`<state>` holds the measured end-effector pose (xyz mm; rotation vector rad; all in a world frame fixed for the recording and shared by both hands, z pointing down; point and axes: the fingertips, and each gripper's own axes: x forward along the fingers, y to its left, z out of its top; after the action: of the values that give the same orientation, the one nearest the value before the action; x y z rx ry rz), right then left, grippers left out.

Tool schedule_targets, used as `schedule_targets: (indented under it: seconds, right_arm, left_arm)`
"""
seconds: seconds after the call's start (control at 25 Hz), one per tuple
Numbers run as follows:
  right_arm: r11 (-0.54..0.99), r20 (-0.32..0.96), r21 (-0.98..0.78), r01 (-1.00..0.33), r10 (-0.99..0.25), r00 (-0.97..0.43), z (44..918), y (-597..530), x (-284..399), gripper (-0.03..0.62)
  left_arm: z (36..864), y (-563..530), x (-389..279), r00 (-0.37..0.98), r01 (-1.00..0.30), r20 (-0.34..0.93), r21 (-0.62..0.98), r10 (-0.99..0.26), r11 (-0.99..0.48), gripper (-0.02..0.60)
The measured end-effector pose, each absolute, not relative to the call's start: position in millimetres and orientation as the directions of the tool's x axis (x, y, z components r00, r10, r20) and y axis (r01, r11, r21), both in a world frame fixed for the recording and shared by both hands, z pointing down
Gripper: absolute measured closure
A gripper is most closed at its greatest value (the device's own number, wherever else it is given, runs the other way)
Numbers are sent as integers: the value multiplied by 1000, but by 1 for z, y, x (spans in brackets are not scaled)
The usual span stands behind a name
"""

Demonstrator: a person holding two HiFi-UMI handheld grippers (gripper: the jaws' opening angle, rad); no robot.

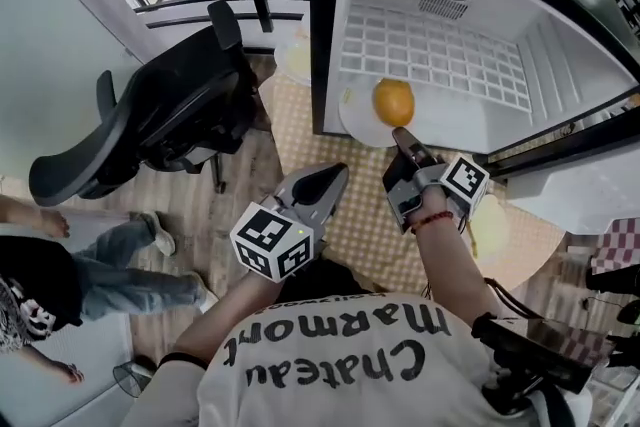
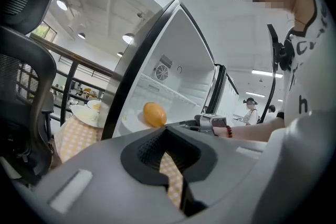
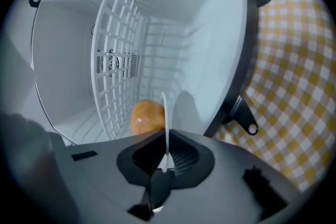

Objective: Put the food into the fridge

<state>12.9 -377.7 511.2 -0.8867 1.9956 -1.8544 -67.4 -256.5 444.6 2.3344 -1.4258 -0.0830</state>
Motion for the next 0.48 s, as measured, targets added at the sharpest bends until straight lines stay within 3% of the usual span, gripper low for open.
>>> schedule_targets:
  seconds: [0.48]
  right_arm:
    - [-38, 203, -969, -246, -691, -694, 511, -398, -9, 571]
  left_arm:
    - [441, -277, -99, 571, -795, 172, 358, -803, -489, 575]
